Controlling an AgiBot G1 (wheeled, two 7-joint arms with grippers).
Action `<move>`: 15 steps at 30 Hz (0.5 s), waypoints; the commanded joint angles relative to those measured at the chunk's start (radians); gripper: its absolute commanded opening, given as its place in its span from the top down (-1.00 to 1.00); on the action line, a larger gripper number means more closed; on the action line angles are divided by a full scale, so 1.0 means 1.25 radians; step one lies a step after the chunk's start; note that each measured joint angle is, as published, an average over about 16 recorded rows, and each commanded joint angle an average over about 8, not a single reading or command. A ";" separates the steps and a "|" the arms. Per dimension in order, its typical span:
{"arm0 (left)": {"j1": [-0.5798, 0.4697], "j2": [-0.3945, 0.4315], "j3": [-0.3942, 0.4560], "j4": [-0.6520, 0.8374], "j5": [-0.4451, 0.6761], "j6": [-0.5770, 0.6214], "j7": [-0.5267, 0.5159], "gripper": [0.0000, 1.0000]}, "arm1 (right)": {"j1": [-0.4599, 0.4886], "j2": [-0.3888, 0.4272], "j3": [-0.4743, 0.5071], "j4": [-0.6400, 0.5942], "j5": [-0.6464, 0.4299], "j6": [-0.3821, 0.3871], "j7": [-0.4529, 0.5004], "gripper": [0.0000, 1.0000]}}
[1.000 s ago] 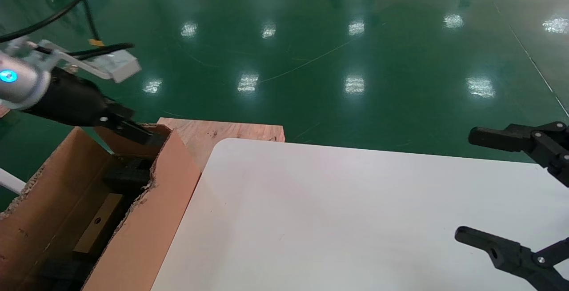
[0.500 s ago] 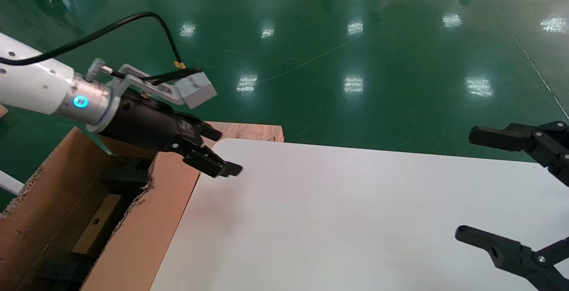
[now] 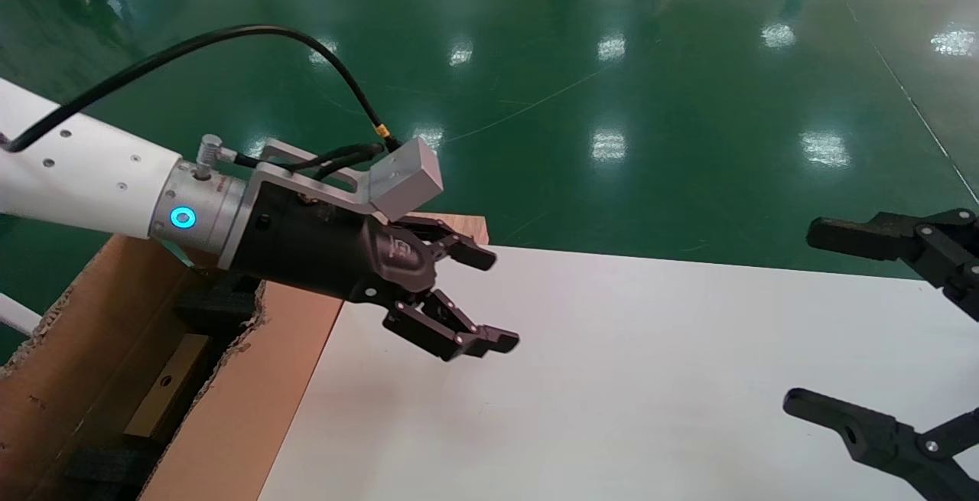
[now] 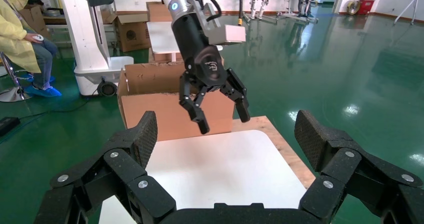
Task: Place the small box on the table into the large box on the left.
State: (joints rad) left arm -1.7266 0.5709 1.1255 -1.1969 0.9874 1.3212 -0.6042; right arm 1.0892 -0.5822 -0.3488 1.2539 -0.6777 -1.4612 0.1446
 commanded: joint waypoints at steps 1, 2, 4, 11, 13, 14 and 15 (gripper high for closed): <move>0.039 0.002 -0.050 -0.005 -0.015 0.010 0.025 -1.00 | 0.000 0.000 0.000 0.000 0.000 0.000 0.000 -1.00; 0.058 0.004 -0.075 -0.008 -0.023 0.016 0.037 -1.00 | 0.000 0.000 0.000 0.000 0.000 0.000 0.000 -1.00; 0.097 0.006 -0.126 -0.013 -0.038 0.026 0.062 -1.00 | 0.000 0.000 0.000 0.000 0.000 0.000 0.000 -1.00; 0.232 0.014 -0.301 -0.031 -0.091 0.062 0.148 -1.00 | 0.000 0.000 0.000 0.000 0.000 0.000 0.000 -1.00; 0.270 0.017 -0.350 -0.036 -0.106 0.072 0.173 -1.00 | 0.000 0.000 0.000 0.000 0.000 0.000 0.000 -1.00; 0.290 0.018 -0.376 -0.039 -0.114 0.077 0.185 -1.00 | 0.000 0.000 0.000 0.000 0.000 0.000 0.000 -1.00; 0.309 0.019 -0.401 -0.041 -0.122 0.083 0.198 -1.00 | 0.000 0.000 0.000 0.000 0.000 0.000 0.000 -1.00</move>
State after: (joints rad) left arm -1.3404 0.5948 0.6245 -1.2486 0.8353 1.4245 -0.3575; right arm 1.0892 -0.5822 -0.3489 1.2539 -0.6776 -1.4612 0.1445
